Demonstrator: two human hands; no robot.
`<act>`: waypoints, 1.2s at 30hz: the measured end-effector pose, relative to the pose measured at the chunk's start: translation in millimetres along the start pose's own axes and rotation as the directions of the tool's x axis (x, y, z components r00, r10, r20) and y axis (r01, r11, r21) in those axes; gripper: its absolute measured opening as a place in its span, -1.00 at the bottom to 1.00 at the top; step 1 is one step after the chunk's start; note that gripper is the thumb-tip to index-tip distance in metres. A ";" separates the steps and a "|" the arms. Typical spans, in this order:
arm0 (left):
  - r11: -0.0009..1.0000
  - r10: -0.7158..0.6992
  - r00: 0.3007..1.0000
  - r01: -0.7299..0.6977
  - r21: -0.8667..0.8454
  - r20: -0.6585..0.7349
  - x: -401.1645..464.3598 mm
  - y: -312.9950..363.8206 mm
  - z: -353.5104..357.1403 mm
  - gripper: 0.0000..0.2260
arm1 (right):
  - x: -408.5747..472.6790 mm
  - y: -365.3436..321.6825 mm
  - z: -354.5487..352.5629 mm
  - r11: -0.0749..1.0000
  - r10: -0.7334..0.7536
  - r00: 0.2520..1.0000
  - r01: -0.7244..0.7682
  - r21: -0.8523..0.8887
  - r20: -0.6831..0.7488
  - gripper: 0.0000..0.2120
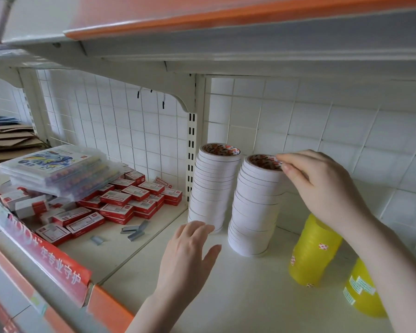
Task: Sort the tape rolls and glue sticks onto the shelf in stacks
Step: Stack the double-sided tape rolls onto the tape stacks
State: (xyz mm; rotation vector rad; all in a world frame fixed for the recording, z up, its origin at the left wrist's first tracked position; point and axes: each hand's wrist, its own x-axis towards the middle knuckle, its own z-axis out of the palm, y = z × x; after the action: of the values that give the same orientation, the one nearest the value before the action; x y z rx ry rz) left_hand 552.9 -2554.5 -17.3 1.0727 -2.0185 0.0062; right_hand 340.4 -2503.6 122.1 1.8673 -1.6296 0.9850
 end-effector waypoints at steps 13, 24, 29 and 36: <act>0.991 0.071 0.994 -0.061 -0.120 0.081 -34.1 39.7 -34.7 -0.66 | -162.7 -21.2 -76.6 0.834 0.276 0.940 -0.338 -0.437 -0.199 -0.67; 0.900 0.353 0.931 -0.311 -0.305 0.092 -94.6 183.3 -24.4 -0.68 | -326.5 -23.2 -191.9 0.515 0.467 0.795 -0.600 -0.612 -0.387 -0.70; 0.839 0.450 0.886 -0.375 -0.393 0.114 -131.3 286.1 -6.2 -0.65 | -403.5 1.8 -265.9 0.394 0.482 0.740 -0.661 -0.638 -0.469 -0.68; 0.756 0.510 0.848 -0.365 -0.544 0.140 -213.1 483.8 28.4 -0.66 | -519.4 60.8 -406.7 0.286 0.544 0.660 -0.727 -0.625 -0.518 -0.62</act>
State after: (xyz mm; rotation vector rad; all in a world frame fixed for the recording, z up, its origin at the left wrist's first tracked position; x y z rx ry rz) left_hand 263.1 -2111.5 -9.0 0.2532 -2.3091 -0.4264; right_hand 176.7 -1879.0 -26.3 0.4099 -2.2178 0.4673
